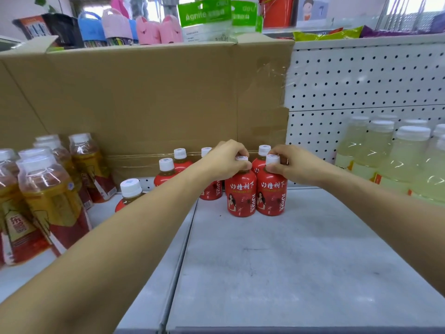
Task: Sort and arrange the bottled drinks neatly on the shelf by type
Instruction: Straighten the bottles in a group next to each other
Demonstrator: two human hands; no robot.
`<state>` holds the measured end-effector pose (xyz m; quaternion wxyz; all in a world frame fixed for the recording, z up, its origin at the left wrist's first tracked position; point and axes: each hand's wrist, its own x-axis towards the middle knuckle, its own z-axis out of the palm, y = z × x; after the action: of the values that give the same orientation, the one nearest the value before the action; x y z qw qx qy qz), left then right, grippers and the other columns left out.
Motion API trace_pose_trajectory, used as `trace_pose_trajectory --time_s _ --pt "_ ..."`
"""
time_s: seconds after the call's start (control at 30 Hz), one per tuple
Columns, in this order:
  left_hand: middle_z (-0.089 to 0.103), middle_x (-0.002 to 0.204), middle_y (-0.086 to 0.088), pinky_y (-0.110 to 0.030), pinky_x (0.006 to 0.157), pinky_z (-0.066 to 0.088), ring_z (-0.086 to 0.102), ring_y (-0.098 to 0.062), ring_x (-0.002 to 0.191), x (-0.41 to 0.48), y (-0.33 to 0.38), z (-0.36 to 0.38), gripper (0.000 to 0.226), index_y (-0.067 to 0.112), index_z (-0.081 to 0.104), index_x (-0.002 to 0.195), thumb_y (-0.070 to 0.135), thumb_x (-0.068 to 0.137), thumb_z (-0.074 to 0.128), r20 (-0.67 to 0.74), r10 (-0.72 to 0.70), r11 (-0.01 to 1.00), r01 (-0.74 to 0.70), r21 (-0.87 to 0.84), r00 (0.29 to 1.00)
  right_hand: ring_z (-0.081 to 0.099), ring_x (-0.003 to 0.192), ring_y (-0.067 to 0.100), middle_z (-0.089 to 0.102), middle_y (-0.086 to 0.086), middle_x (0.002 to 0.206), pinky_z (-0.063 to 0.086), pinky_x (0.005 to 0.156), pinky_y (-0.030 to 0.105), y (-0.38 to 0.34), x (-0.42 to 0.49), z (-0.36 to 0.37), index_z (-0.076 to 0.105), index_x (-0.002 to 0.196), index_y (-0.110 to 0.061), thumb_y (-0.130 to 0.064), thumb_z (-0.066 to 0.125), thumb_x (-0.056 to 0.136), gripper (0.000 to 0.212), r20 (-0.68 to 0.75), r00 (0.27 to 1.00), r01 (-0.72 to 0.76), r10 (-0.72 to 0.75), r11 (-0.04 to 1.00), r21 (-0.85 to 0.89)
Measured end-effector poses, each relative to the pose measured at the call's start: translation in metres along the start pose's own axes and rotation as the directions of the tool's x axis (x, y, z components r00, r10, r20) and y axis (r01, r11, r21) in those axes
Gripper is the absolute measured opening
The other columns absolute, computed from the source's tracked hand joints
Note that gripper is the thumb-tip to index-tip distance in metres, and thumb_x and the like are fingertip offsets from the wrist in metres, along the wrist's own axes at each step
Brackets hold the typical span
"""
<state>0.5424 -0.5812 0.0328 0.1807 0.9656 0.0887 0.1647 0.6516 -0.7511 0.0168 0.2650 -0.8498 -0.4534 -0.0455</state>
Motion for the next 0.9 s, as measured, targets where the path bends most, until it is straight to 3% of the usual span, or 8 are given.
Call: trace_pose_trajectory --time_s 0.1,0.2,0.33,0.47,0.6,0.67,0.8,0.9 --pt "0.066 0.12 -0.003 -0.036 0.088 0.054 0.061 -0.012 0.082 -0.005 -0.003 -0.016 0.032 0.02 0.061 0.125 0.037 0.098 0.059 0.042 -0.013 1.0 0.012 0.02 0.999 0.06 0.09 0.016 0.064 0.001 0.108 0.048 0.072 0.03 -0.002 -0.001 -0.001 0.054 0.122 -0.016 -0.036 0.058 0.097 0.032 0.014 0.999 -0.033 0.034 0.999 -0.022" --pt "0.061 0.132 0.0 -0.033 0.099 0.047 0.059 -0.018 0.113 -0.018 -0.017 -0.058 0.04 0.022 0.054 0.138 0.037 0.101 0.054 -0.031 -0.06 0.997 0.061 0.041 0.998 0.057 0.098 0.02 0.059 0.002 0.114 0.048 0.085 0.038 -0.012 0.003 -0.002 0.044 0.135 -0.018 -0.047 0.05 0.099 0.047 -0.095 0.994 -0.063 0.053 0.992 -0.106" --pt "0.058 0.14 0.001 -0.034 0.107 0.04 0.054 -0.019 0.126 -0.036 -0.057 -0.101 0.041 0.024 0.054 0.14 0.037 0.101 0.053 -0.027 -0.218 0.965 0.219 0.143 0.976 0.052 0.11 0.021 0.058 0.003 0.122 0.046 0.088 0.041 -0.05 0.026 0.006 0.053 0.128 -0.017 -0.041 0.05 0.1 0.037 -0.328 0.928 0.102 -0.178 0.967 -0.234" --pt "0.057 0.142 -0.001 -0.037 0.105 0.044 0.058 -0.019 0.119 -0.034 -0.086 -0.098 0.047 0.023 0.047 0.145 0.038 0.101 0.055 0.107 -0.302 0.945 0.282 0.165 0.947 0.047 0.123 0.024 0.055 0.005 0.128 0.045 0.094 0.041 -0.098 0.064 0.021 0.055 0.133 -0.021 -0.034 0.049 0.101 0.035 -0.148 0.948 0.233 -0.282 0.931 -0.28" --pt "0.049 0.151 -0.002 -0.036 0.109 0.042 0.051 -0.023 0.132 -0.011 -0.1 -0.089 0.053 0.023 0.039 0.151 0.033 0.101 0.055 0.144 -0.314 0.945 0.294 0.142 0.938 0.052 0.126 0.027 0.051 0.005 0.144 0.047 0.099 0.041 -0.118 0.102 0.037 0.045 0.146 -0.021 -0.032 0.05 0.101 0.046 0.169 0.981 0.146 -0.091 0.926 -0.347" --pt "0.046 0.152 -0.002 -0.035 0.108 0.042 0.05 -0.024 0.133 0.003 -0.104 -0.085 0.054 0.023 0.039 0.152 0.029 0.101 0.056 0.196 -0.329 0.94 0.301 0.16 0.924 0.058 0.117 0.028 0.057 0.006 0.137 0.051 0.095 0.041 -0.12 0.114 0.045 0.049 0.142 -0.019 -0.028 0.05 0.1 0.043 0.288 0.957 0.143 -0.032 0.917 -0.372" --pt "0.058 0.139 -0.003 -0.032 0.09 0.047 0.058 -0.024 0.118 0.019 -0.111 -0.078 0.049 0.02 0.053 0.142 0.021 0.095 0.065 0.203 -0.31 0.924 0.245 0.293 0.929 0.063 0.095 0.027 0.066 0.007 0.111 0.053 0.077 0.038 -0.119 0.123 0.055 0.062 0.116 -0.012 -0.022 0.055 0.096 0.023 0.295 0.954 0.16 -0.044 0.911 -0.38" --pt "0.068 0.116 -0.005 -0.029 0.073 0.046 0.063 -0.021 0.094 0.022 -0.116 -0.077 0.026 0.014 0.066 0.119 0.02 0.093 0.067 0.168 -0.268 0.925 0.204 0.322 0.949 0.057 0.085 0.026 0.06 0.003 0.098 0.044 0.066 0.033 -0.117 0.121 0.055 0.058 0.102 -0.013 -0.025 0.056 0.095 0.014 0.268 0.961 0.179 -0.071 0.896 -0.405"
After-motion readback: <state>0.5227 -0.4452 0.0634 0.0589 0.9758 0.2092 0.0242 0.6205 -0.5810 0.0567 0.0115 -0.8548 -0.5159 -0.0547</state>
